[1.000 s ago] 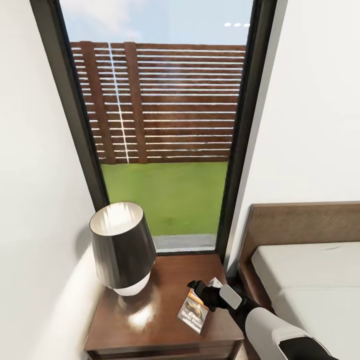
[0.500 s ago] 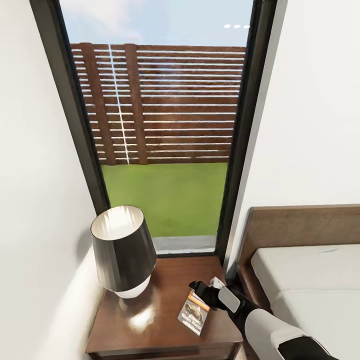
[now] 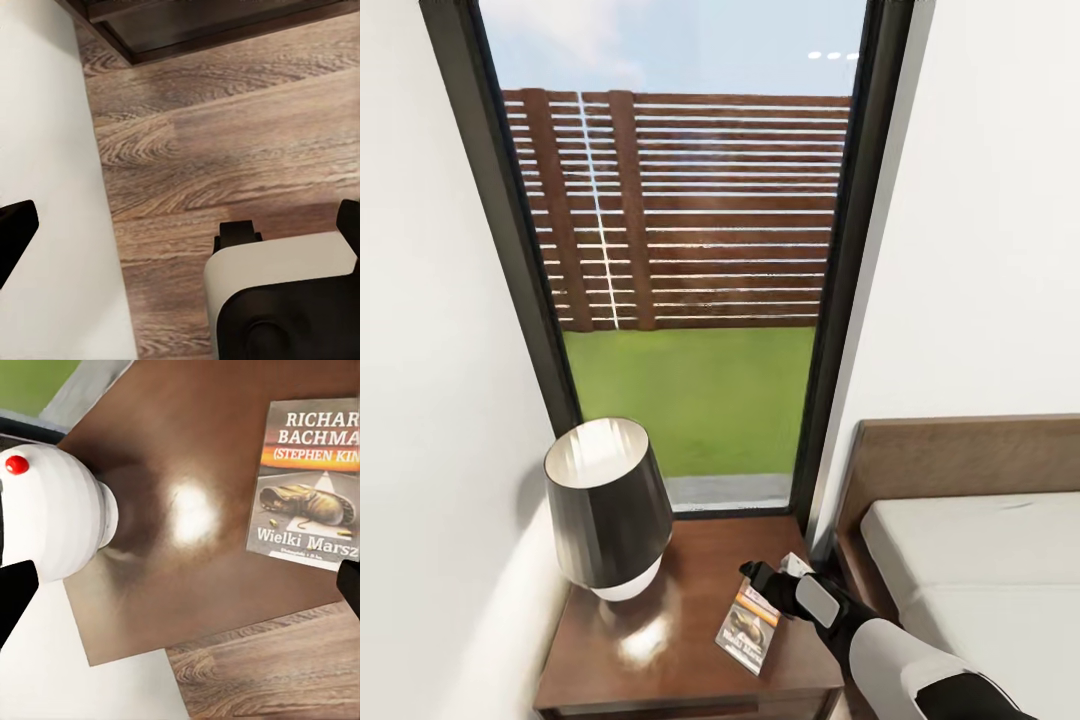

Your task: In the bedroom, move the book from the bed onto either nightstand, and place the two sandals side by side next to the bed.

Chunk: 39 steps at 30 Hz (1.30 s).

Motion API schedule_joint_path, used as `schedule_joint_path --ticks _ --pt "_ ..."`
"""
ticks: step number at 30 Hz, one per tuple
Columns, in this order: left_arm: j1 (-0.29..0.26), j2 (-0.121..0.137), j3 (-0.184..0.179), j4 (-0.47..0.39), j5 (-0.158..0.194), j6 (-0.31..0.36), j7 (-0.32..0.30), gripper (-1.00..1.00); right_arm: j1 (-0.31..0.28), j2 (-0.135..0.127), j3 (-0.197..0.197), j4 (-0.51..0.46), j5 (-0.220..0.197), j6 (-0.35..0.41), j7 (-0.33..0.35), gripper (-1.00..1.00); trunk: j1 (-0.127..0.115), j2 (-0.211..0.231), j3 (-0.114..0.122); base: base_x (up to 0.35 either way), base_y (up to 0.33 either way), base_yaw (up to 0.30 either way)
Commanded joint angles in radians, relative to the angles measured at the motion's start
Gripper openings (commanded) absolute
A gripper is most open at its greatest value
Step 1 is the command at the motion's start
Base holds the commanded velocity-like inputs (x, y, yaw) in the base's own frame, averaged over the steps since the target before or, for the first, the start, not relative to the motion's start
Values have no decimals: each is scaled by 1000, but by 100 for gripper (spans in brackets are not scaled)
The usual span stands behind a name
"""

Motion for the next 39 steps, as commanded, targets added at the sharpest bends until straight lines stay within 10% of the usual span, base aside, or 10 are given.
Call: schedule_joint_path --ticks 1,39 --pt "0 0 -8 0 9 -3 4 100 -1 0 10 0 -5 -3 1 100 -4 7 2 0 0 0" --pt "3 0 -2 49 15 -14 3 100 39 -1 38 42 15 -132 -2 100 -150 273 121 0 0 0"
